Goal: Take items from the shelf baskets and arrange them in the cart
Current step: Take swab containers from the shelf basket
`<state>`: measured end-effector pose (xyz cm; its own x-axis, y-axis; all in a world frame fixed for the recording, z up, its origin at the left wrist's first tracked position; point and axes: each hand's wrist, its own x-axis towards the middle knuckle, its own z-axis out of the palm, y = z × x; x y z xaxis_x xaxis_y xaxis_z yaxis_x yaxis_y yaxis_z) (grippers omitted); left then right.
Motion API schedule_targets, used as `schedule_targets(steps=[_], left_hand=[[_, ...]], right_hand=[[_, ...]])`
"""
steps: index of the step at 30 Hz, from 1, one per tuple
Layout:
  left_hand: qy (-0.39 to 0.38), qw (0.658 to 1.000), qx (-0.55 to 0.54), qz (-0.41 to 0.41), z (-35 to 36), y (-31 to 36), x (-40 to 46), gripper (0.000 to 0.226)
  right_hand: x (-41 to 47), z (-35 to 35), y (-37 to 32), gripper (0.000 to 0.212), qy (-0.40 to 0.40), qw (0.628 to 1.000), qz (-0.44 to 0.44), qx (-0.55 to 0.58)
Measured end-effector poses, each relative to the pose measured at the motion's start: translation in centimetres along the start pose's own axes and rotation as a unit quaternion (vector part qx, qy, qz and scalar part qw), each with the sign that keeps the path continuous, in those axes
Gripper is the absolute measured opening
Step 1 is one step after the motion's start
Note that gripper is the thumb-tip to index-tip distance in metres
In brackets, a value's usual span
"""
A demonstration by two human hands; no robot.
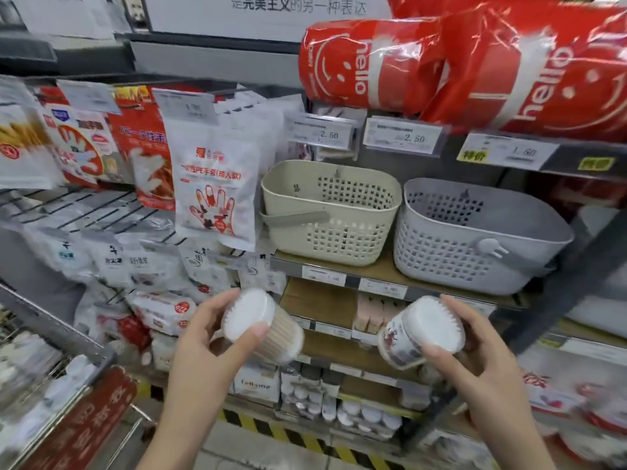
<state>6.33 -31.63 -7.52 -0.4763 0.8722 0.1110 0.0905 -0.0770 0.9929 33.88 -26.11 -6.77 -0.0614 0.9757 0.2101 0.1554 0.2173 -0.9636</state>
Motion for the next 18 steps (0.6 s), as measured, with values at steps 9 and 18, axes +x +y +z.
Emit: schedule_targets(steps=[9,18], left_hand=[[0.047,0.998,-0.03,0.023,2.8,1.3,5.8,0.066],[0.053,0.995,-0.054,0.064,5.4,2.0,16.4,0.056]], right_hand=[[5.8,0.4,-0.1,0.062,-0.021,0.998,0.016,0.064],[13.7,2.1,-0.2,0.057,0.037,0.992,-0.023,0.118]])
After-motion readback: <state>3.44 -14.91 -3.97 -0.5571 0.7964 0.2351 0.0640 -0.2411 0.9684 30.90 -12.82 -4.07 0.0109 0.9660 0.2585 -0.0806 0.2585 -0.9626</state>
